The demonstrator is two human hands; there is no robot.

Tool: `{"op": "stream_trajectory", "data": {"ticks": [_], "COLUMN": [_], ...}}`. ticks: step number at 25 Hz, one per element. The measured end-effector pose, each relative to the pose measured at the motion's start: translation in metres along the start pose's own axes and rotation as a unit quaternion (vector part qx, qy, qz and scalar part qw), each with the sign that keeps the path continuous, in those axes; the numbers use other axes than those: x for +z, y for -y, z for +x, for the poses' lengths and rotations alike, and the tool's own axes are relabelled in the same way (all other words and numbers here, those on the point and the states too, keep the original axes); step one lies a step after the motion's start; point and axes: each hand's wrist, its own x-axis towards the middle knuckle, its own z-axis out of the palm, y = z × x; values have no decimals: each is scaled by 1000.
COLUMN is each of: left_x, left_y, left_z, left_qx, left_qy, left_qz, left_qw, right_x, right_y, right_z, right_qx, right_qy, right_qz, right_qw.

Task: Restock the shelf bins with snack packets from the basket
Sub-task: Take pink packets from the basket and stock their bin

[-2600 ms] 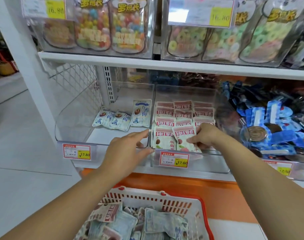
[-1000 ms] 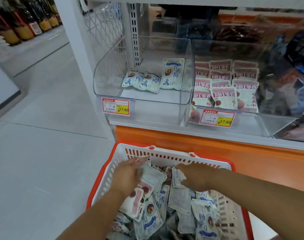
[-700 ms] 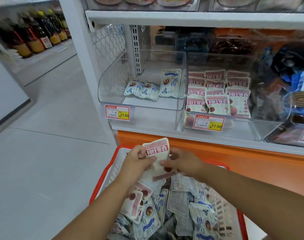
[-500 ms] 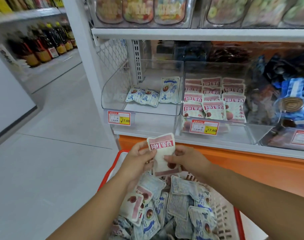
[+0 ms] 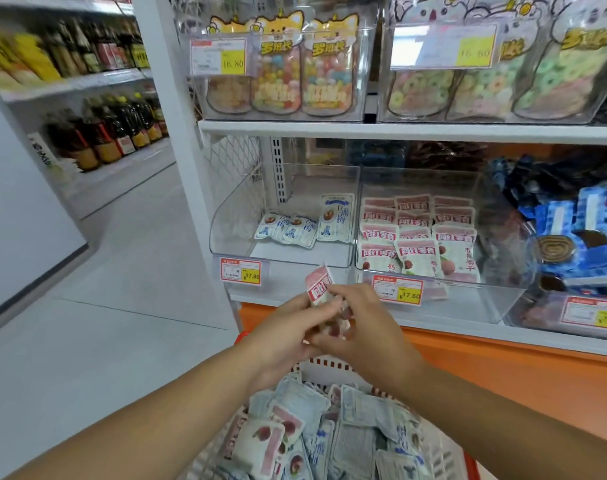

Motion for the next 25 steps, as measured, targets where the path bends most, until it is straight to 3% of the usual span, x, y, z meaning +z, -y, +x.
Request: {"op": "stream_trajectory", "data": {"ticks": [1,3,6,9,11,13,14,16,17,19,21,23,25], "left_x": [-2,-9,-18,-13,-8,-2,0,6,8,14,17,14,7], "left_y": [-3,-7,-12,-9,-8,-17,-25,-41,-45,-49,-47,-45,-43], "left_z": [0,0,2,5,11,22,27,38,45,59,74,85,93], "left_qx": [3,1,4,15,40,103,150,242,270,268,254,263,264], "left_qy": [-12,-17,34,32,2,-52,-87,-145,-160,-153,-125,-124,-132], "left_qz": [-7,-23,-6,37,83,130,157,271,350,494,565,567,542], "left_qw": [1000,1000,999,999,996,985,972,920,883,813,775,771,787], "right_x": [-4,-19,-46,-53,-55,-80,-102,-157,-182,-211,-211,-201,-193], "right_y": [2,5,-1,-7,-5,-2,-1,-12,-20,-38,-55,-68,-72], "right_z": [0,4,18,24,29,35,40,53,61,81,99,114,120], "right_qx": [-13,-9,92,151,153,136,120,108,132,220,281,310,317], "right_qy": [28,-6,-71,23,40,-20,-87,-229,-252,-181,-51,27,85], "right_qz": [3,25,124,172,167,186,185,69,-39,-267,-376,-370,-428], "right_qw": [1000,1000,985,973,973,973,971,965,958,920,881,875,842]}}
